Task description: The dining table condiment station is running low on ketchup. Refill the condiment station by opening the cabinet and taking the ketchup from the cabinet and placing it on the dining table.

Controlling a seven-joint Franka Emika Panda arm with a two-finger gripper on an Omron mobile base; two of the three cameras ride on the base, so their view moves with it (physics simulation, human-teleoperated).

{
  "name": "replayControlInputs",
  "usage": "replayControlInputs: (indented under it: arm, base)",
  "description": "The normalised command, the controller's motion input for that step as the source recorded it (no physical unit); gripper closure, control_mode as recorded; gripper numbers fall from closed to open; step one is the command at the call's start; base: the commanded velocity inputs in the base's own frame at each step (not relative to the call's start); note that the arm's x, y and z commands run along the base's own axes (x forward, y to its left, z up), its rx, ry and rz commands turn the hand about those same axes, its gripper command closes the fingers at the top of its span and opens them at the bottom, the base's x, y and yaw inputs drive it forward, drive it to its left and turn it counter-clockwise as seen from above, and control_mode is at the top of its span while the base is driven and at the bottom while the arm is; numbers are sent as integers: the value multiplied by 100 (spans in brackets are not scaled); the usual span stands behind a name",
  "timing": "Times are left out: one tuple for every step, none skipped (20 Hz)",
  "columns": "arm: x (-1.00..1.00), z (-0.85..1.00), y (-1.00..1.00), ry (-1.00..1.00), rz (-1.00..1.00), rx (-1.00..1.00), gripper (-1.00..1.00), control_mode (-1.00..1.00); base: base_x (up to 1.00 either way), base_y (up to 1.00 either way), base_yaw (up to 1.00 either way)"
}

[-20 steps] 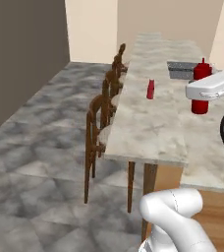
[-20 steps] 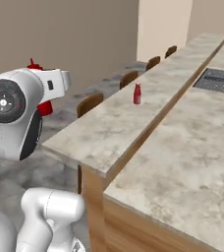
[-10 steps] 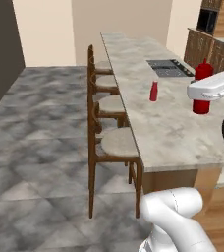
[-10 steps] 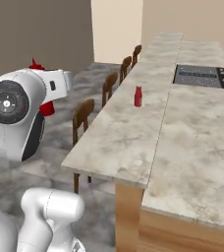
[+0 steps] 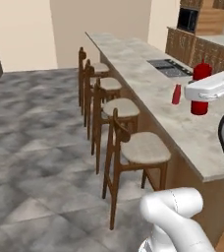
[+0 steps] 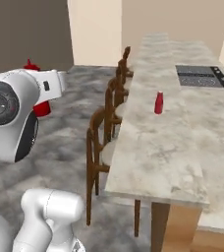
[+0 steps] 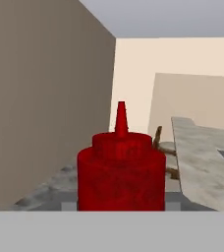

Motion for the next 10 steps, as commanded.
replayControlInputs:
  arm:
    - [0,0,0,0,0,0,100,100]
    - [0,0,0,0,0,0,100,100]
    - [0,0,0,0,0,0,100,100]
    - [0,0,0,0,0,0,100,100]
    - [0,0,0,0,0,0,100,100]
    - [0,0,0,0,0,0,100,100]
    - [0,0,0,0,0,0,100,100]
    - [0,0,0,0,0,0,100,100]
    - [0,0,0,0,0,0,100,100]
    - [0,0,0,0,0,0,100,100]
  base:
    - [94,48,-41]
    - [96,68,-42]
    - [84,56,-42]
    - [81,32,-42]
    - [76,22,-47]
    - [82,29,-51]
    - [82,29,-53]
    - [76,28,-53]
    - [69,15,-56]
    - [67,16,-59]
